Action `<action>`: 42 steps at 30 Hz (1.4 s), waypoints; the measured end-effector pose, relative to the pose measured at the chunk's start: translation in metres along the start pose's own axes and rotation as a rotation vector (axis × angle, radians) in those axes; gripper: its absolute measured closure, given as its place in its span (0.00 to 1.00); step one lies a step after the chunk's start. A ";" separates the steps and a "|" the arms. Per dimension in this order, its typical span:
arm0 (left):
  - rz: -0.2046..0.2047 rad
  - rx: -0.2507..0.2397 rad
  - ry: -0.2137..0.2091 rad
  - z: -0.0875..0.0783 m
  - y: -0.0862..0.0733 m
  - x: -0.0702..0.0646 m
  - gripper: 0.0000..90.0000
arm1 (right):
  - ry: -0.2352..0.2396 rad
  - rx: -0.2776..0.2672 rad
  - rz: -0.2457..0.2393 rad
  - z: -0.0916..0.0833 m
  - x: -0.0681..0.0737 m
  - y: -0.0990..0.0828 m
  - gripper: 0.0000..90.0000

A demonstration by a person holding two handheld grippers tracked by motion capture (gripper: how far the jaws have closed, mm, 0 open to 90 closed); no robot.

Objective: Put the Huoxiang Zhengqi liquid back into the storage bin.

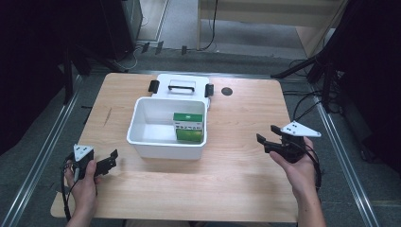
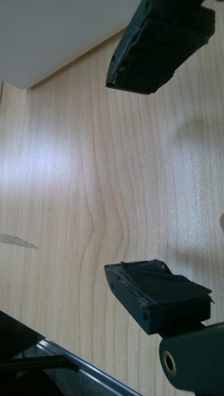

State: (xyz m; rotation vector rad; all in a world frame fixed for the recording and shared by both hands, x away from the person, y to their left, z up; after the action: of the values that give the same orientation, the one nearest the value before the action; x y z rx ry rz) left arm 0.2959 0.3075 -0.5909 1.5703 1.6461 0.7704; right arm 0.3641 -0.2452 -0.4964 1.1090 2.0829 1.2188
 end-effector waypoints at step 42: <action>-0.015 -0.005 -0.006 0.000 0.000 0.001 0.15 | -0.114 -0.182 0.179 -0.060 -0.014 -0.116 0.15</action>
State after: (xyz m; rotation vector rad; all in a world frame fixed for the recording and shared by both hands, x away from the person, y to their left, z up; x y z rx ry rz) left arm 0.2958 0.3085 -0.5907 1.5538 1.6488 0.7610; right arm 0.2817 -0.3175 -0.5682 1.2680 1.7807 1.3646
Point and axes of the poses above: each handheld gripper's, and its own axes: z roughly forward along the jaws, y roughly out of its top, x roughly to its left, the point moved 7 cm from there along z, roughly forward along the jaws
